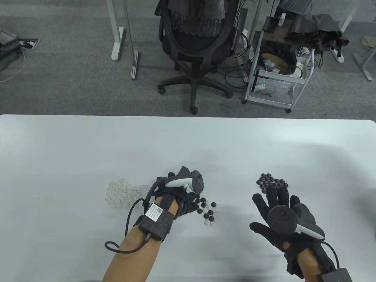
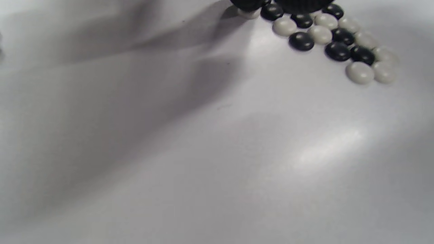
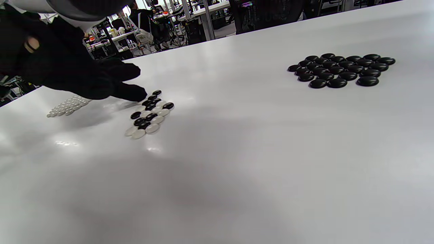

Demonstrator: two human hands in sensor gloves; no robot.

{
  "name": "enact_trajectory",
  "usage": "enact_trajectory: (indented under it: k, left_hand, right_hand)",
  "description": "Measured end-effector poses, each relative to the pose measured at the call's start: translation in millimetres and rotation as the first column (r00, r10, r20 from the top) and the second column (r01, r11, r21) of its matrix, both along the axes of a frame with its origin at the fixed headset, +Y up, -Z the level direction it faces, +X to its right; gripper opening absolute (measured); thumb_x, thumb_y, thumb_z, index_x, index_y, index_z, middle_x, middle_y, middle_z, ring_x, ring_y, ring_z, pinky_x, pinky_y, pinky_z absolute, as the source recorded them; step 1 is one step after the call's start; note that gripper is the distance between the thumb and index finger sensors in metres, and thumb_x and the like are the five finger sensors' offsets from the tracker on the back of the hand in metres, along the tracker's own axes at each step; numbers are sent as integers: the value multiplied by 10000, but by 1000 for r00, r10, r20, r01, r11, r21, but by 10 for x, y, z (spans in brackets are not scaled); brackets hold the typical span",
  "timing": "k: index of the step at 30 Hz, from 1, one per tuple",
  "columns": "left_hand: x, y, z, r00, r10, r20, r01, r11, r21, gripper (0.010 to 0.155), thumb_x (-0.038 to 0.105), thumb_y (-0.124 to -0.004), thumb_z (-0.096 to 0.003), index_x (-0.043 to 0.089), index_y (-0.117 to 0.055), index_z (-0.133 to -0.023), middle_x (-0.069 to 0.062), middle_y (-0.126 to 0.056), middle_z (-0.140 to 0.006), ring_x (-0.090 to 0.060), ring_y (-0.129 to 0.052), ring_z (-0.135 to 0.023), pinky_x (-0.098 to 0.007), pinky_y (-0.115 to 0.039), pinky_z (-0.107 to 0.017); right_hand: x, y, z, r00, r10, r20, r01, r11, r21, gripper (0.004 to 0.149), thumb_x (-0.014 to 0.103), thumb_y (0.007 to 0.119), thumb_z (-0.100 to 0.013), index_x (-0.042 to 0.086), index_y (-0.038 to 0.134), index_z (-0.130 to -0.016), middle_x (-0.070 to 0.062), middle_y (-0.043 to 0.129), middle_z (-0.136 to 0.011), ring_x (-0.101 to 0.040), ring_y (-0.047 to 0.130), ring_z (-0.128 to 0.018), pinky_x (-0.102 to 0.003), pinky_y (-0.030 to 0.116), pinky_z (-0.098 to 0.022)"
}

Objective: Go stone sorting task

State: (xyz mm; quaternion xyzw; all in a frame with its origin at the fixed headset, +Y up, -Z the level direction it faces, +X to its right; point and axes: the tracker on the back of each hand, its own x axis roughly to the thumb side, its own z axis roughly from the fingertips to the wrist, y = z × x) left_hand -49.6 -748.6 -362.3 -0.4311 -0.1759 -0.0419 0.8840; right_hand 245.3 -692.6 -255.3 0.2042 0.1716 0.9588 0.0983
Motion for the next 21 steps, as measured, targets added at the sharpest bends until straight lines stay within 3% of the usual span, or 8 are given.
enact_trajectory:
  k: [7,13,21]
  left_hand:
    - [-485,23,367,995,-94,32,93,995,20,657,481,-451,-568,291,-302,-1179,-325,126,-1122,-603,162,-904,-840,-21,-579]
    - [-1085,50,703,991,-129,-41,130,991,12,663,478,-460,-568,272,-319,-1182,-331,111,-1124,-608,139,-907,-841,-32,-579]
    - [-1623,29,805,973,-133,-187,136,991,8,662,470,-460,-568,274,-298,-1179,-332,132,-1109,-604,161,-902,-839,-23,-580]
  right_hand:
    - [1,-1,3,1000,-2,-2,2,1000,-5,842,551,539,-550,111,112,-1127,-328,-110,-1043,-573,-152,-848,-769,-3,-520]
    - [-14,-16,4,1000,7,-7,-7,1000,-8,844,551,539,-550,110,110,-1127,-328,-111,-1043,-575,-151,-850,-770,0,-522]
    - [-35,-28,5,1000,20,-7,-20,1000,-16,844,552,537,-550,109,108,-1127,-329,-112,-1042,-576,-150,-850,-772,3,-522]
